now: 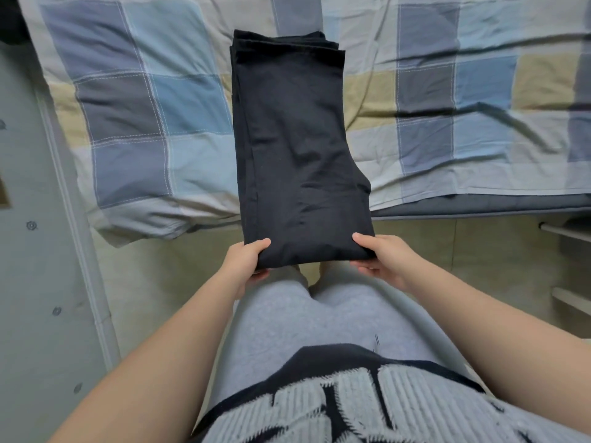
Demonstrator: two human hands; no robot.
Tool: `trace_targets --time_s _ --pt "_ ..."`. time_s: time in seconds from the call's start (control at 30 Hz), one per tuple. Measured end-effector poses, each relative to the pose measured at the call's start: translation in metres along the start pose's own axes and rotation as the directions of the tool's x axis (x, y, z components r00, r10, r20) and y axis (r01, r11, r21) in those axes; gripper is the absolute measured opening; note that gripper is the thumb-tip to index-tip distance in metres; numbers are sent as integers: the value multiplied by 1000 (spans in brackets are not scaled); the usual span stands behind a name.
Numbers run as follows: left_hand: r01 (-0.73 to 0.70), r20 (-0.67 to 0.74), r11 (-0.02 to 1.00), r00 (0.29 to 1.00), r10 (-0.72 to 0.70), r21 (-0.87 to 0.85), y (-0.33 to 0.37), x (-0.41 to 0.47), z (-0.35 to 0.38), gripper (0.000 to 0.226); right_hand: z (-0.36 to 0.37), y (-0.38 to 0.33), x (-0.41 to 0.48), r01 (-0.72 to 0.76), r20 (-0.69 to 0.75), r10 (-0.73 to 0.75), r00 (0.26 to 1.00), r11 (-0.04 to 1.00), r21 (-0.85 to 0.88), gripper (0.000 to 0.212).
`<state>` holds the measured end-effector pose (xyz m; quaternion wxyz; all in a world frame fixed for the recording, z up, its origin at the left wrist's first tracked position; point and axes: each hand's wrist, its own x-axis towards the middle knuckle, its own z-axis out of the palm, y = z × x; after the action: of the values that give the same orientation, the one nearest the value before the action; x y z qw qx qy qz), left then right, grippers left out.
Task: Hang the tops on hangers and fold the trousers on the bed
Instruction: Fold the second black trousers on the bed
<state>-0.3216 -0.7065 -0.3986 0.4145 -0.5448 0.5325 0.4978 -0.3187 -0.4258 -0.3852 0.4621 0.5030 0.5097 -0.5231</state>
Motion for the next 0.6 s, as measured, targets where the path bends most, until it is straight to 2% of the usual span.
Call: trace_targets --time_s 0.17,0.23,0.33,0.6 --pt "60 69 970 997 -45 -234 67 -1 6 19 7 -69 5 51 -50 -42 998 977 206 25" --pt "61 121 962 992 -29 -267 99 2 10 18 13 -102 11 74 -58 -61 996 967 245 17" --pt "74 171 951 985 -22 -299 148 9 17 25 22 -153 23 98 -52 -86 995 949 301 19" --pt "-21 151 935 985 80 -355 268 37 32 24 47 -269 62 235 -116 -208 971 907 350 20"
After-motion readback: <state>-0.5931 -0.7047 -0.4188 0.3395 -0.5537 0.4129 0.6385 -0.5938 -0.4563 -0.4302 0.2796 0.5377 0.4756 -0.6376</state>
